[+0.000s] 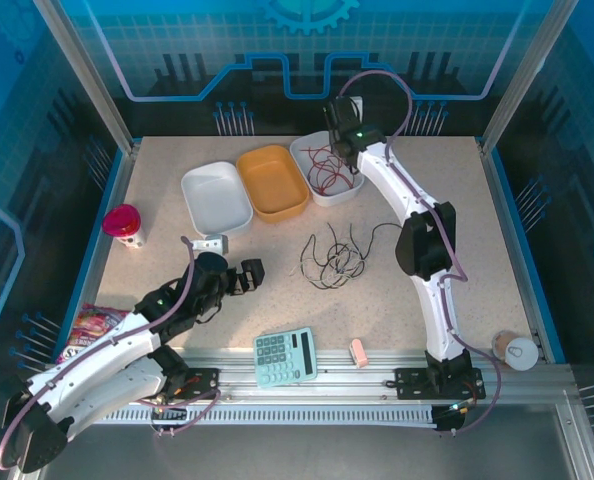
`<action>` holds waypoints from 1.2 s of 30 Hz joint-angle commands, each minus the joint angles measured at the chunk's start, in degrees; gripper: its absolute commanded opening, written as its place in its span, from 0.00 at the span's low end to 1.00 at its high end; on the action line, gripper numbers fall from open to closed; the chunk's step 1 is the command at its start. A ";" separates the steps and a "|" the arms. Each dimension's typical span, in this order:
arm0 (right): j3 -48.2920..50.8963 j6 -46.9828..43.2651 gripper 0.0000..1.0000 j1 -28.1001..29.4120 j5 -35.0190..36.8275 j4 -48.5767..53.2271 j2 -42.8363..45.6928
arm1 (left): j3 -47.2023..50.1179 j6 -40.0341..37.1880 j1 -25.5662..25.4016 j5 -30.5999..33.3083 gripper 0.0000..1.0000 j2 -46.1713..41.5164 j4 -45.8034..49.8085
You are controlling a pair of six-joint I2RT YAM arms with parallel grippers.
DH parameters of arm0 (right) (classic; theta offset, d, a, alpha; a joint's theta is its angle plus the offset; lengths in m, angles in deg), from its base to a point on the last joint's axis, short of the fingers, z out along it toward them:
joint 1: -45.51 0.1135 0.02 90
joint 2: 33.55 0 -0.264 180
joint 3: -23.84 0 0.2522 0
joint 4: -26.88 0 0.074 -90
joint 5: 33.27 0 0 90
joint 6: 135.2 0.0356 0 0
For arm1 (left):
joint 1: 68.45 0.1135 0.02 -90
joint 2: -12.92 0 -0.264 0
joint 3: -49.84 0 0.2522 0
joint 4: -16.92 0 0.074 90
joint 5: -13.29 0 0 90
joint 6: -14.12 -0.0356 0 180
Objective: Untangle the cables
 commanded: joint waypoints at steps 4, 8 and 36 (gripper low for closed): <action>1.42 2.19 0.04 1.05 -2.42 -2.07 -2.52 | 0.86 0.91 0.49 0.16 0.99 0.52 -1.08; 3.72 4.24 0.05 1.04 -6.41 -0.84 -2.70 | 1.17 1.03 0.47 0.12 0.99 0.60 -1.26; -1.62 5.84 0.13 -3.17 -25.54 8.36 -10.12 | 1.35 1.62 0.64 -0.18 0.99 0.73 -1.69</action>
